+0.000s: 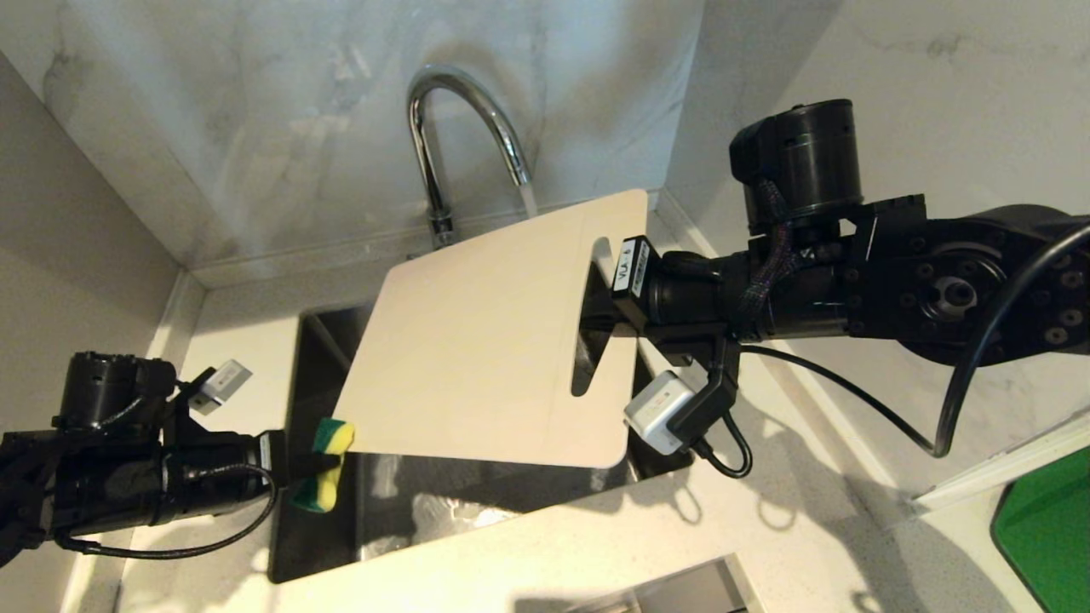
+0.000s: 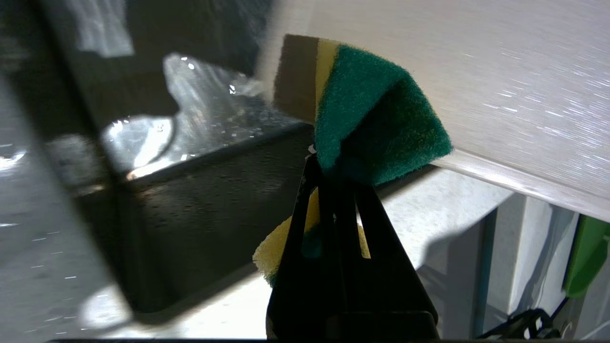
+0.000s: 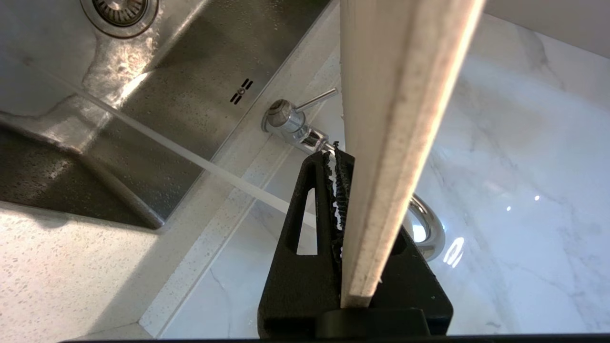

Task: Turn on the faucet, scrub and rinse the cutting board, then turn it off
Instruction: Scrub the cutting board underwater

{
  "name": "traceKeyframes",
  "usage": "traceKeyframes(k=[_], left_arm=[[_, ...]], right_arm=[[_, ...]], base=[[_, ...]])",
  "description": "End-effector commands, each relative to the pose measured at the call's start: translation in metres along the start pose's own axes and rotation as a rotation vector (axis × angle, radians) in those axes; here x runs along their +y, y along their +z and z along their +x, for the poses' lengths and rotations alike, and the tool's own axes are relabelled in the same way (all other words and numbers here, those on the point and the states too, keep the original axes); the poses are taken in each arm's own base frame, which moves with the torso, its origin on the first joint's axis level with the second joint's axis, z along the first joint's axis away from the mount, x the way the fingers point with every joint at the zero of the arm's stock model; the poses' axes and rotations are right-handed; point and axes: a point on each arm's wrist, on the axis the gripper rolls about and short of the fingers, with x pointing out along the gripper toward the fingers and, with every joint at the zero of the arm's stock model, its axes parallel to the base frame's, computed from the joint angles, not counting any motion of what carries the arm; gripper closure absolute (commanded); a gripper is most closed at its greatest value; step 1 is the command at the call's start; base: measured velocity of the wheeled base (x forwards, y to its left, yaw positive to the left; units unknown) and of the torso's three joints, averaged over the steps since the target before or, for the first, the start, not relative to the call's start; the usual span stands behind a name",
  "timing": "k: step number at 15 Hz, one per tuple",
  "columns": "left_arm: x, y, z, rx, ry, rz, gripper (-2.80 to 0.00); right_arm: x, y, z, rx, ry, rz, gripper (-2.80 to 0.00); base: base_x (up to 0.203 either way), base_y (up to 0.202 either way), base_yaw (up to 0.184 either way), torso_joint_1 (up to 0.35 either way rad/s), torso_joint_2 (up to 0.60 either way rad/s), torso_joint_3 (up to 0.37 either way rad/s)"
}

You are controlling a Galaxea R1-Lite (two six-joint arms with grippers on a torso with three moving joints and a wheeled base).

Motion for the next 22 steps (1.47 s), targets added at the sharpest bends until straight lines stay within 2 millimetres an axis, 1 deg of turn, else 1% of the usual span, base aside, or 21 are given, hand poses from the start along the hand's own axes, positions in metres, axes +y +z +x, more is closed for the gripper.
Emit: traceKeyframes(k=[1,3,5,7,11,13,14,16,20,22], left_arm=[[0.026,0.002,0.001,0.006,0.035,-0.065,0.0],[0.035,0.008,0.0,-0.013,0.037,-0.082,0.0],[0.037,0.018,-0.003,-0.056,0.032,-0.076,0.0],[0.025,0.033,-0.01,-0.115,0.001,-0.047,0.0],[-0.006,0.066,-0.033,-0.249,-0.073,0.003,0.0],[-0.017,0.079,-0.044,-0.256,-0.079,0.007,0.0],[-0.02,0.081,-0.046,-0.252,-0.078,0.007,0.0],[-0.019,0.081,-0.045,-0.246,-0.075,0.003,0.0],[-0.01,0.072,-0.044,-0.221,-0.052,-0.021,0.0],[-0.009,0.071,-0.045,-0.22,-0.053,-0.026,0.0]], right_arm=[[0.0,0.001,0.0,-0.004,0.0,-0.013,0.0],[-0.001,0.0,-0.001,-0.001,-0.003,-0.012,0.0],[0.001,0.001,0.0,-0.005,0.001,-0.009,0.0],[0.002,0.002,0.001,-0.008,0.003,-0.008,0.0],[0.007,0.005,0.002,-0.022,0.019,0.001,0.0],[0.008,0.006,0.003,-0.024,0.022,0.003,0.0],[0.008,0.006,0.003,-0.025,0.023,0.003,0.0],[0.009,0.006,0.004,-0.026,0.024,0.004,0.0],[0.012,0.004,0.003,-0.017,0.032,0.008,0.0],[0.013,0.003,0.003,-0.016,0.035,0.009,0.0]], base=[[0.0,0.0,0.0,0.0,0.0,0.0],[0.0,0.0,0.0,0.0,0.0,0.0],[0.0,0.0,0.0,0.0,0.0,0.0],[0.0,0.0,0.0,0.0,0.0,0.0],[0.0,0.0,0.0,0.0,0.0,0.0],[0.0,0.0,0.0,0.0,0.0,0.0],[0.0,0.0,0.0,0.0,0.0,0.0],[0.0,0.0,0.0,0.0,0.0,0.0],[0.0,0.0,0.0,0.0,0.0,0.0],[0.0,0.0,0.0,0.0,0.0,0.0]])
